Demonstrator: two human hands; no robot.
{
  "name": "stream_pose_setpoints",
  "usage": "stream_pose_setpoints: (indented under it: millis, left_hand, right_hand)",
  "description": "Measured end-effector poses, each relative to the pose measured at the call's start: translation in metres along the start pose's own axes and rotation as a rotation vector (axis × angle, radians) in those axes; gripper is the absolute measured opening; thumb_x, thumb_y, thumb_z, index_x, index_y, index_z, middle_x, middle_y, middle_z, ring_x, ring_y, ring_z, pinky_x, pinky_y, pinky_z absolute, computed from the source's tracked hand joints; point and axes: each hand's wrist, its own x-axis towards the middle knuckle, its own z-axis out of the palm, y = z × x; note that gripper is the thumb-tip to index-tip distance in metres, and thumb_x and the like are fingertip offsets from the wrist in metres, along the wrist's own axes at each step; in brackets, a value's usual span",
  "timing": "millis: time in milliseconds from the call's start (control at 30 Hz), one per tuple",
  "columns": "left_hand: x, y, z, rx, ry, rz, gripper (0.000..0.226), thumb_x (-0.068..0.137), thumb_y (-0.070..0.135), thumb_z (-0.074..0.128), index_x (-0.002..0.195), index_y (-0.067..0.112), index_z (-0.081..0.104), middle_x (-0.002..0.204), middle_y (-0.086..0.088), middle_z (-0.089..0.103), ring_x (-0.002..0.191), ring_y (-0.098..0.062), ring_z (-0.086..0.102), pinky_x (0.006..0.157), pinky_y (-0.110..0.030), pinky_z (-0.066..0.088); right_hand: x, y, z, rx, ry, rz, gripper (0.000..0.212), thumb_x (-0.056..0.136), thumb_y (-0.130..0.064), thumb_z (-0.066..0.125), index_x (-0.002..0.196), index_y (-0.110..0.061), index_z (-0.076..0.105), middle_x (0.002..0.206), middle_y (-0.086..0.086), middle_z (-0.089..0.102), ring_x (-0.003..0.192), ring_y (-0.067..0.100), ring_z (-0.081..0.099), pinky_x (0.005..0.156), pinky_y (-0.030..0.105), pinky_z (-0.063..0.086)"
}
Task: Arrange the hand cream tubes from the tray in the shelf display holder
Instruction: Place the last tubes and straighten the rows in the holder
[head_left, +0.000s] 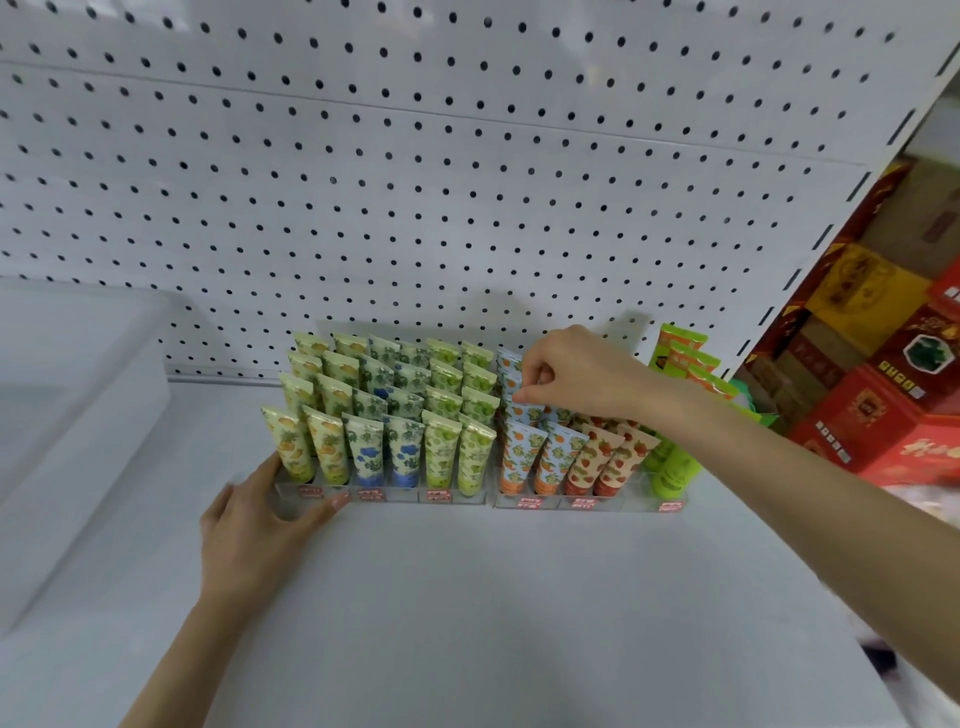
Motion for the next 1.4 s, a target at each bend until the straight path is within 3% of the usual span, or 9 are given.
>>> stream_pose_setpoints:
  millis: [233,433,600,733,1000,1400]
  left_hand:
    - [-0.002,0.005,-0.002,-0.009,0.005,0.013,0.063,0.07,0.061,0.062,0.123,0.029,0.054,0.105,0.006,0.066,0.112,-0.024,0.054,0.107,-0.049,0.032]
    - [-0.001,0.003,-0.001,-0.015,0.003,0.005,0.063,0.072,0.06,0.063,0.126,0.029,0.052,0.114,0.004,0.067,0.117,-0.023,0.051,0.112,-0.045,0.026]
    - [-0.003,0.007,-0.002,-0.012,0.005,-0.009,0.065,0.074,0.058,0.066,0.128,0.026,0.051,0.117,0.0,0.067,0.121,-0.027,0.048,0.113,-0.042,0.02]
    - [-0.002,0.006,-0.002,0.006,-0.007,0.006,0.066,0.073,0.059,0.063,0.129,0.027,0.05,0.117,0.0,0.067,0.119,-0.026,0.05,0.112,-0.044,0.022]
    - [-0.004,0.008,-0.003,0.007,0.0,-0.008,0.066,0.072,0.058,0.063,0.129,0.026,0.052,0.115,-0.002,0.067,0.116,-0.027,0.051,0.11,-0.047,0.027]
    - [-0.001,0.001,0.0,0.01,0.009,0.016,0.062,0.075,0.056,0.068,0.128,0.028,0.051,0.113,-0.002,0.068,0.114,-0.028,0.052,0.109,-0.049,0.029]
  right_hand:
    - [0.002,0.002,0.002,-0.007,-0.004,0.017,0.024,0.086,-0.026,0.067,0.073,-0.006,0.068,0.064,0.004,0.062,0.055,0.011,0.05,0.053,0.017,0.037]
    - [0.002,0.004,0.004,0.005,0.007,0.014,0.025,0.086,-0.027,0.067,0.071,-0.007,0.067,0.067,0.007,0.065,0.058,0.014,0.053,0.057,0.021,0.041]
    - [0.0,0.007,-0.005,0.067,0.016,0.01,0.025,0.084,-0.031,0.069,0.074,-0.008,0.07,0.068,0.003,0.066,0.059,0.009,0.054,0.057,0.015,0.041]
    - [-0.009,0.016,-0.023,0.085,0.076,0.02,0.018,0.083,-0.026,0.071,0.072,-0.012,0.07,0.06,-0.011,0.058,0.054,-0.005,0.051,0.056,0.005,0.039]
    - [-0.022,0.028,-0.015,0.078,-0.005,0.054,0.017,0.083,-0.022,0.071,0.071,-0.011,0.069,0.052,-0.013,0.05,0.047,-0.008,0.05,0.049,0.008,0.036]
    - [-0.018,0.03,-0.005,0.027,-0.006,0.067,0.022,0.085,-0.026,0.069,0.073,-0.007,0.069,0.062,-0.003,0.06,0.057,0.007,0.051,0.054,0.013,0.034]
